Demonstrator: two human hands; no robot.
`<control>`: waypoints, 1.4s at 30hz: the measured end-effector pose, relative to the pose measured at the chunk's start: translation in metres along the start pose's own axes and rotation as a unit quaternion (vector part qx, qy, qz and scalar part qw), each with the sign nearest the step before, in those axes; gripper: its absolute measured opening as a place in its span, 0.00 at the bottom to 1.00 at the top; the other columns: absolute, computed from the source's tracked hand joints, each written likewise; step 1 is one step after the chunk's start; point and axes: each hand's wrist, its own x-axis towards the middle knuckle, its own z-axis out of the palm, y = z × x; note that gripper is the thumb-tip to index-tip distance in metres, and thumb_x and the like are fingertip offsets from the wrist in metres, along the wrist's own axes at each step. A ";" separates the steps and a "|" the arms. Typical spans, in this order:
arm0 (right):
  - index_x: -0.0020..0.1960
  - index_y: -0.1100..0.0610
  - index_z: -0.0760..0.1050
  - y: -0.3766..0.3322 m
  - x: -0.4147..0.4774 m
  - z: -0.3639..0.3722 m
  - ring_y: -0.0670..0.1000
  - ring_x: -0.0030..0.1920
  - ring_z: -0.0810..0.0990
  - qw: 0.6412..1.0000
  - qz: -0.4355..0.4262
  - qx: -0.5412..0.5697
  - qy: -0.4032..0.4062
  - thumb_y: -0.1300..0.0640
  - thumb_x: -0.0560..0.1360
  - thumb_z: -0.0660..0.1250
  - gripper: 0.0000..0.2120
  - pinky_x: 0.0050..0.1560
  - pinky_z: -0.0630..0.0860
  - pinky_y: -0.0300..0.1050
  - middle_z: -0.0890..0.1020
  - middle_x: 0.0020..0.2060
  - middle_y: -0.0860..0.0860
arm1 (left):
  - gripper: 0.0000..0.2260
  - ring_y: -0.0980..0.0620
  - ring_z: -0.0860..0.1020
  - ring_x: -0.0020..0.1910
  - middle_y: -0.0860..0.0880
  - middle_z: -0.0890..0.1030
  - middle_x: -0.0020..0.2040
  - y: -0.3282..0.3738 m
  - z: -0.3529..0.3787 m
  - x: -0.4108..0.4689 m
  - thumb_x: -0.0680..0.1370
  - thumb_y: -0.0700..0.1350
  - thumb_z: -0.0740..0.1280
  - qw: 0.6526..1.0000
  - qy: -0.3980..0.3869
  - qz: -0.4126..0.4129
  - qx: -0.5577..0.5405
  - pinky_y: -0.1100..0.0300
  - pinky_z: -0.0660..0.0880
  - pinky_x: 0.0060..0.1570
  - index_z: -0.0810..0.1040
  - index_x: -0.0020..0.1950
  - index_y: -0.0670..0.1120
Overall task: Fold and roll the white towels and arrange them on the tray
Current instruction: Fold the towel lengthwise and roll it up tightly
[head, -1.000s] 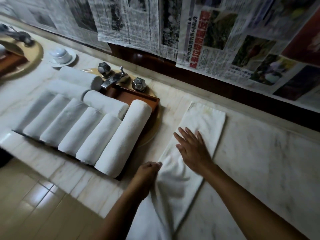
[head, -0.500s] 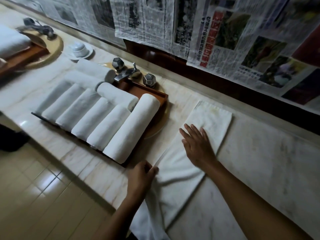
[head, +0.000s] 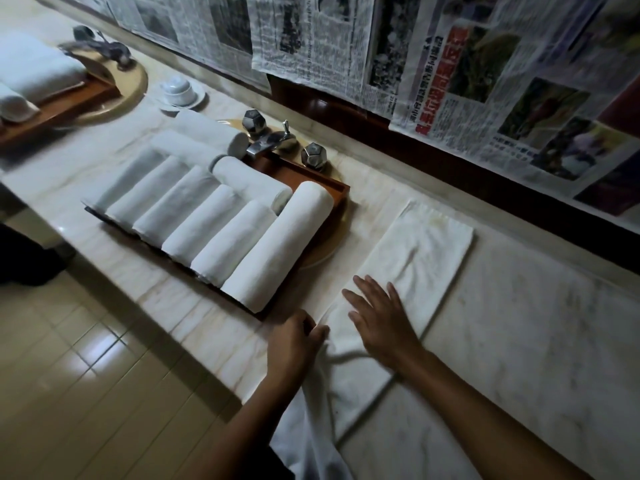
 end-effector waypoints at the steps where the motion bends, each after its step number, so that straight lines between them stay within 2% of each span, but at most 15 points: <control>1: 0.74 0.48 0.73 0.001 -0.003 0.002 0.54 0.79 0.65 1.000 0.006 0.003 -0.007 0.49 0.82 0.57 0.21 0.77 0.58 0.61 0.70 0.77 0.51 | 0.09 0.50 0.78 0.38 0.53 0.79 0.36 0.001 0.000 -0.002 0.76 0.51 0.73 1.000 -0.018 0.002 0.004 0.54 0.74 0.39 0.77 0.42 0.49; 3: 0.74 0.47 0.72 0.007 0.002 0.000 0.53 0.79 0.64 1.000 0.024 0.005 -0.009 0.49 0.83 0.55 0.21 0.77 0.58 0.60 0.68 0.78 0.50 | 0.08 0.48 0.79 0.40 0.49 0.81 0.40 0.002 -0.003 -0.006 0.75 0.50 0.73 0.990 -0.108 -0.052 -0.080 0.57 0.73 0.37 0.78 0.46 0.46; 5: 0.74 0.47 0.73 0.011 0.009 -0.002 0.53 0.79 0.64 0.999 0.028 0.005 -0.016 0.50 0.83 0.54 0.22 0.77 0.59 0.60 0.68 0.78 0.49 | 0.17 0.44 0.79 0.43 0.38 0.83 0.45 0.000 -0.009 -0.018 0.71 0.51 0.76 0.917 -0.256 -0.165 -0.259 0.54 0.75 0.42 0.80 0.50 0.40; 6: 0.75 0.47 0.72 0.015 0.011 -0.003 0.52 0.79 0.63 0.999 0.029 0.014 -0.024 0.49 0.83 0.53 0.22 0.77 0.58 0.60 0.68 0.78 0.49 | 0.23 0.40 0.81 0.46 0.35 0.84 0.49 -0.003 -0.012 -0.027 0.68 0.53 0.78 0.879 -0.312 -0.199 -0.300 0.49 0.77 0.46 0.81 0.53 0.36; 8: 0.75 0.46 0.72 0.021 0.015 -0.004 0.51 0.80 0.60 0.998 0.035 0.038 -0.041 0.49 0.83 0.51 0.23 0.78 0.55 0.58 0.67 0.79 0.47 | 0.28 0.38 0.84 0.52 0.36 0.85 0.52 -0.009 -0.020 -0.044 0.66 0.54 0.79 0.865 -0.350 -0.210 -0.293 0.44 0.79 0.56 0.82 0.56 0.36; 10: 0.75 0.45 0.71 0.026 0.018 -0.006 0.48 0.81 0.58 0.996 0.043 0.062 -0.055 0.47 0.83 0.50 0.24 0.79 0.51 0.56 0.66 0.79 0.46 | 0.26 0.38 0.85 0.50 0.38 0.86 0.50 -0.016 -0.023 -0.053 0.67 0.56 0.79 0.876 -0.327 -0.191 -0.297 0.46 0.82 0.53 0.84 0.54 0.37; 13: 0.77 0.45 0.70 0.028 0.020 -0.011 0.47 0.82 0.55 0.993 0.043 0.080 -0.077 0.45 0.83 0.47 0.26 0.79 0.48 0.54 0.63 0.80 0.45 | 0.15 0.43 0.84 0.38 0.36 0.85 0.43 -0.024 -0.032 -0.058 0.77 0.50 0.75 0.863 -0.290 -0.181 -0.373 0.56 0.80 0.37 0.85 0.47 0.36; 15: 0.77 0.45 0.69 0.029 0.021 -0.013 0.47 0.82 0.54 0.992 0.038 0.083 -0.083 0.45 0.83 0.46 0.26 0.79 0.48 0.55 0.63 0.80 0.45 | 0.12 0.43 0.84 0.42 0.36 0.86 0.47 -0.025 -0.036 -0.060 0.80 0.46 0.71 0.861 -0.272 -0.173 -0.393 0.55 0.81 0.42 0.83 0.52 0.36; 17: 0.77 0.44 0.69 0.029 0.020 -0.013 0.48 0.82 0.54 0.993 0.034 0.075 -0.085 0.45 0.83 0.46 0.26 0.79 0.49 0.55 0.63 0.80 0.45 | 0.11 0.48 0.83 0.44 0.42 0.86 0.47 -0.031 -0.035 -0.060 0.82 0.48 0.69 0.905 -0.235 -0.125 -0.333 0.54 0.78 0.46 0.81 0.54 0.40; 20: 0.77 0.45 0.70 0.028 0.019 -0.012 0.49 0.81 0.57 0.995 0.030 0.066 -0.073 0.46 0.83 0.48 0.25 0.79 0.51 0.57 0.65 0.80 0.46 | 0.13 0.55 0.78 0.37 0.50 0.83 0.40 -0.045 -0.029 -0.058 0.81 0.57 0.68 0.975 -0.128 -0.083 -0.160 0.59 0.73 0.38 0.78 0.46 0.48; 24: 0.76 0.46 0.71 0.026 0.018 -0.011 0.51 0.80 0.61 0.997 0.021 0.044 -0.052 0.48 0.83 0.50 0.24 0.78 0.55 0.58 0.67 0.79 0.48 | 0.14 0.57 0.78 0.36 0.51 0.82 0.37 -0.050 -0.029 -0.061 0.81 0.58 0.68 0.992 -0.045 -0.091 -0.077 0.65 0.69 0.31 0.75 0.43 0.49; 28: 0.75 0.47 0.72 0.025 0.016 -0.008 0.53 0.79 0.64 0.999 0.007 0.019 -0.029 0.49 0.84 0.53 0.22 0.76 0.60 0.60 0.69 0.78 0.50 | 0.15 0.54 0.81 0.36 0.50 0.83 0.35 -0.061 -0.023 -0.061 0.79 0.60 0.68 0.993 -0.009 -0.109 -0.042 0.57 0.78 0.38 0.74 0.41 0.51; 36: 0.69 0.52 0.79 -0.023 -0.005 -0.002 0.60 0.74 0.71 0.997 -0.009 0.020 0.070 0.54 0.81 0.63 0.18 0.74 0.65 0.64 0.75 0.72 0.58 | 0.16 0.47 0.80 0.40 0.49 0.83 0.38 -0.061 -0.023 -0.059 0.78 0.62 0.68 0.996 -0.009 -0.094 0.006 0.51 0.78 0.44 0.72 0.42 0.51; 40: 0.76 0.46 0.71 -0.059 -0.045 0.012 0.54 0.80 0.62 0.998 -0.049 0.018 -0.025 0.46 0.84 0.56 0.22 0.78 0.57 0.64 0.67 0.79 0.52 | 0.13 0.48 0.81 0.42 0.50 0.83 0.42 -0.056 -0.028 -0.061 0.76 0.59 0.71 0.994 -0.035 -0.101 -0.017 0.54 0.78 0.42 0.75 0.45 0.51; 42: 0.78 0.45 0.67 -0.053 -0.048 0.013 0.52 0.81 0.59 0.999 -0.039 0.010 -0.027 0.46 0.85 0.55 0.22 0.79 0.54 0.62 0.64 0.80 0.50 | 0.14 0.47 0.83 0.43 0.47 0.85 0.44 -0.051 -0.039 -0.066 0.71 0.58 0.75 0.978 -0.127 -0.123 -0.109 0.54 0.79 0.41 0.79 0.47 0.49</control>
